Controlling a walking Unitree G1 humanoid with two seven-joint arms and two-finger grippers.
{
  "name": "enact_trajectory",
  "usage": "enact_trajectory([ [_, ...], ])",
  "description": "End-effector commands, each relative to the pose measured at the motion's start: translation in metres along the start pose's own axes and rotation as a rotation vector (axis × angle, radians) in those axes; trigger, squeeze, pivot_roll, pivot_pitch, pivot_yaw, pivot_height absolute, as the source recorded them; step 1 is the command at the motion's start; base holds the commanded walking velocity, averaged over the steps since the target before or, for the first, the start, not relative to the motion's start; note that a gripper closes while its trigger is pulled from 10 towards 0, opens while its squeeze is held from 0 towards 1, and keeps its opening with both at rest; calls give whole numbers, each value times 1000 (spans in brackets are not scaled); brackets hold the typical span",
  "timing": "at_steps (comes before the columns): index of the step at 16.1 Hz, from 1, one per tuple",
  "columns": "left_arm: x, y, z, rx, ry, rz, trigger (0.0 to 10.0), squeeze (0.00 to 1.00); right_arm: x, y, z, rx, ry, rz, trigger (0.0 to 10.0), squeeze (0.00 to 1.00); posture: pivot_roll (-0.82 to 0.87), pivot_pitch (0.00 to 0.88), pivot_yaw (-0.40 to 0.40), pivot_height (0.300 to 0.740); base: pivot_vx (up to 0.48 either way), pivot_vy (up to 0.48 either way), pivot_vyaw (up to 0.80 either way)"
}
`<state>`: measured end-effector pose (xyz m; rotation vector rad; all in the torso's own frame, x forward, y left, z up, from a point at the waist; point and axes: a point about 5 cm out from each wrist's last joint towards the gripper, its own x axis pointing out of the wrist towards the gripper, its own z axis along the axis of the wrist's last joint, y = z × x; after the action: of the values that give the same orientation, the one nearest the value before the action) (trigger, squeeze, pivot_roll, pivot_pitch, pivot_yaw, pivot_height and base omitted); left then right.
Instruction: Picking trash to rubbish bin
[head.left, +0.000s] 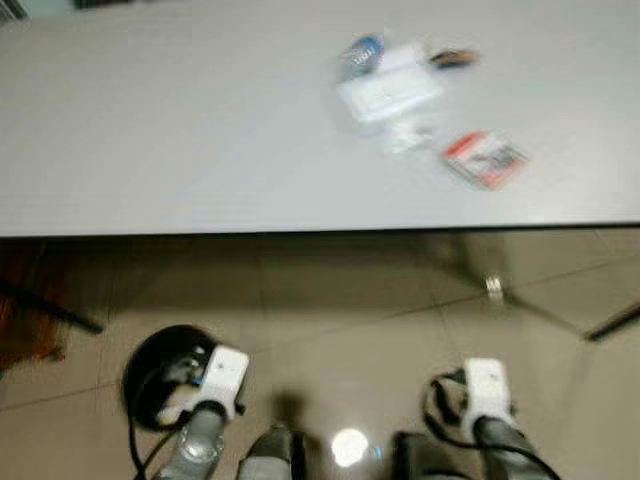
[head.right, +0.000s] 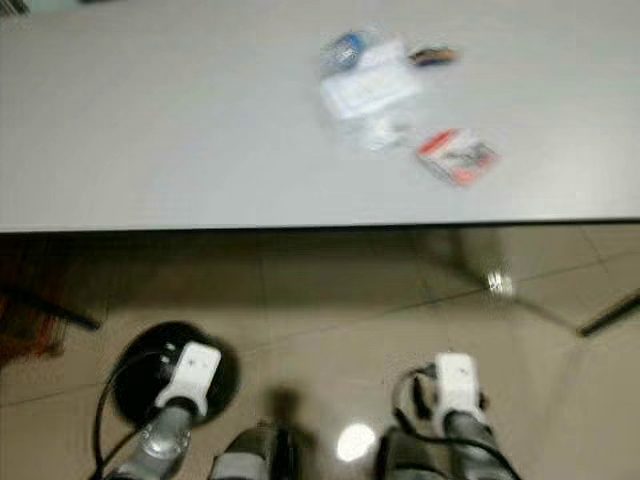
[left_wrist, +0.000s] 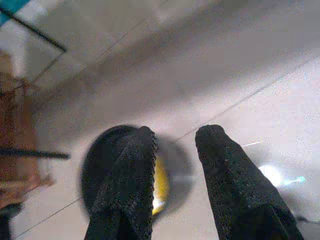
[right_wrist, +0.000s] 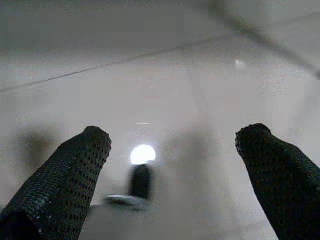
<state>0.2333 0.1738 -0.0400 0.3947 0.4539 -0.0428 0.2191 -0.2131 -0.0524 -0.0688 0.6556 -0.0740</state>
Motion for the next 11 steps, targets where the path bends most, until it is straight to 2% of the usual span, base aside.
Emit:
enact_trajectory([
  [1, -6, 9, -15, 20, 52, 20, 10000, 0, -3, 11, -12, 12, 42, 27, 10000, 0, 35, 250, 123, 740, 0, -409, 0],
  [8, -5, 8, -14, 35, 46, 13, 10000, 0, -4, 11, -14, 12, 46, 26, 10000, 0, 31, 238, 126, 740, 0, -291, 0],
  [11, -6, 8, -15, 22, 52, 13, 10000, 0, -4, 11, -15, 12, 47, 25, 10000, 0, 29, 229, 128, 740, 0, 0, 0],
])
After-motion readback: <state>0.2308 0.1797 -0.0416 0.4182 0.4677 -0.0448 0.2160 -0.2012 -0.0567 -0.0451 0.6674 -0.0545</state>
